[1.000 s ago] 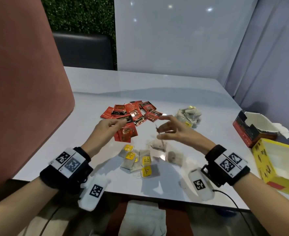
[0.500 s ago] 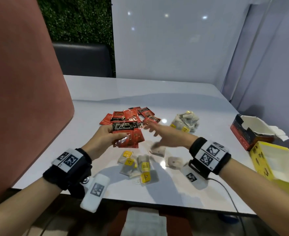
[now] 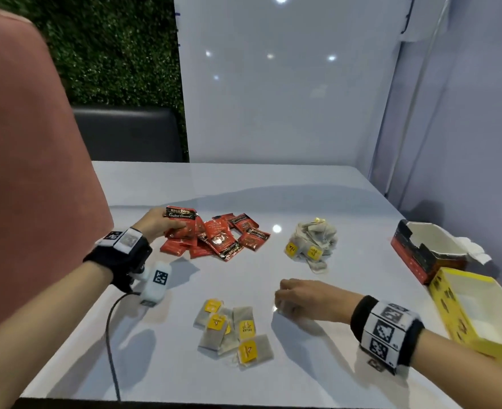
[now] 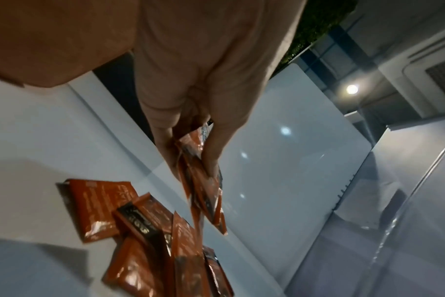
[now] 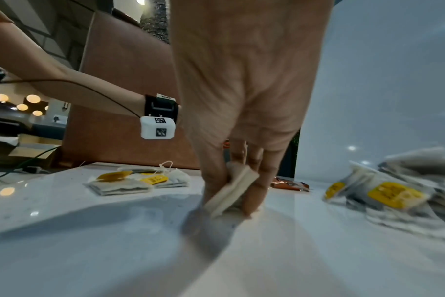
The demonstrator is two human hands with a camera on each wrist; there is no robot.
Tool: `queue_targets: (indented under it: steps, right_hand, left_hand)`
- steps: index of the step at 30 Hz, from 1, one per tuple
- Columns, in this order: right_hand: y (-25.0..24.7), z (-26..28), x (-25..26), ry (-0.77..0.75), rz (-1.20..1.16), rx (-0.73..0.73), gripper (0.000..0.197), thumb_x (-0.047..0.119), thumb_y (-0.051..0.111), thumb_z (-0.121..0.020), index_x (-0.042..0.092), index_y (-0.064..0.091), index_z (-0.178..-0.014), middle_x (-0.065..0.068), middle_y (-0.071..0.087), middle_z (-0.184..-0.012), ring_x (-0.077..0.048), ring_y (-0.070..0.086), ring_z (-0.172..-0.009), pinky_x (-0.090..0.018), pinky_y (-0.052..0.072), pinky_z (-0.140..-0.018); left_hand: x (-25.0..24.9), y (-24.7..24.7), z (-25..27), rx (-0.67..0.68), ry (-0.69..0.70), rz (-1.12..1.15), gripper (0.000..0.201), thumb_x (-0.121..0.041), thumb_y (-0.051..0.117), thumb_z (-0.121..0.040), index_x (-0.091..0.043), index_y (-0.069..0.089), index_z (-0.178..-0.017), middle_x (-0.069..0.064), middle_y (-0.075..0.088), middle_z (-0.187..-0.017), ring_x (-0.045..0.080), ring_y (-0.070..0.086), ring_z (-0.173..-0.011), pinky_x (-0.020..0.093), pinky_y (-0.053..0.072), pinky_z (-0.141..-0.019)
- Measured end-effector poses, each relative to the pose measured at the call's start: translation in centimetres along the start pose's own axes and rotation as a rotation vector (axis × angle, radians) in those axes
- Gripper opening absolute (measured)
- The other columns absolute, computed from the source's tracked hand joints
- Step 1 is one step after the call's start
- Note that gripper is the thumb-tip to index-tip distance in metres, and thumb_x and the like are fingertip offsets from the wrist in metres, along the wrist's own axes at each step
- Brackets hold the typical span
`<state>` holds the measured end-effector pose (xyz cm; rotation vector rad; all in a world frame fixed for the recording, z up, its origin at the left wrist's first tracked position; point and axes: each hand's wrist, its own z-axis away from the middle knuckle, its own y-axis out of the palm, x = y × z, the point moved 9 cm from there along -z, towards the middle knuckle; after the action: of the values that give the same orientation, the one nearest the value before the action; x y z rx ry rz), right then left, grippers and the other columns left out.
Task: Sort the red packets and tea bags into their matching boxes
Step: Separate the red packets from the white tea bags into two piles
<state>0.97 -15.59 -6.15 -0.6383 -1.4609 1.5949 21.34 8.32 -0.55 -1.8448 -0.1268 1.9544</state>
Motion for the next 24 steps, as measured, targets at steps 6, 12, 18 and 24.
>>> queue_targets:
  steps: [6,12,18,24]
  right_hand:
    - [-4.4,1.3,-5.6,0.298,-0.280,-0.170,0.023,0.004,0.061,-0.083,0.007,0.063,-0.106,0.001,0.056,-0.091,-0.016,0.053,-0.083,-0.027,0.044,-0.075]
    - [-13.2,1.0,-13.9,0.465,-0.159,-0.691,0.032,0.000,0.056,-0.084,0.007,0.055,-0.115,-0.013,0.059,-0.110,-0.030,0.057,-0.095,-0.030,0.042,-0.074]
    - [-7.1,-4.1,-15.3,0.493,0.191,-0.289,0.032,0.012,0.041,-0.096,0.010,0.048,-0.127,-0.012,0.051,-0.121,-0.028,0.039,-0.121,-0.038,0.042,-0.085]
    - [-7.7,-3.9,-14.1,0.504,0.322,-0.252,0.044,0.009,0.042,-0.094,0.010,0.037,-0.138,-0.016,0.042,-0.136,-0.031,0.035,-0.126,-0.038,0.040,-0.091]
  left_hand:
    - [0.8,1.8,-5.1,0.006,-0.048,-0.303,0.026,-0.006,0.072,-0.077,-0.002,0.067,-0.102,0.016,0.070,-0.098,0.030,0.064,-0.092,0.037,0.047,-0.089]
    - [2.7,4.1,-5.5,-0.072,-0.171,-0.590,0.080,-0.028,0.078,-0.073,0.003,0.032,-0.130,0.022,0.051,-0.127,0.037,0.052,-0.117,0.042,0.044,-0.095]
    - [0.7,4.1,-2.9,-0.104,-0.025,-0.719,0.092,-0.033,0.073,-0.077,-0.004,0.018,-0.144,0.026,0.027,-0.142,0.040,0.023,-0.134,0.048,0.029,-0.107]
    - [-0.6,4.7,5.1,0.179,0.170,-0.728,0.051,-0.026,0.068,-0.082,-0.016,0.048,-0.128,0.007,0.054,-0.120,0.024,0.057,-0.108,0.033,0.047,-0.088]
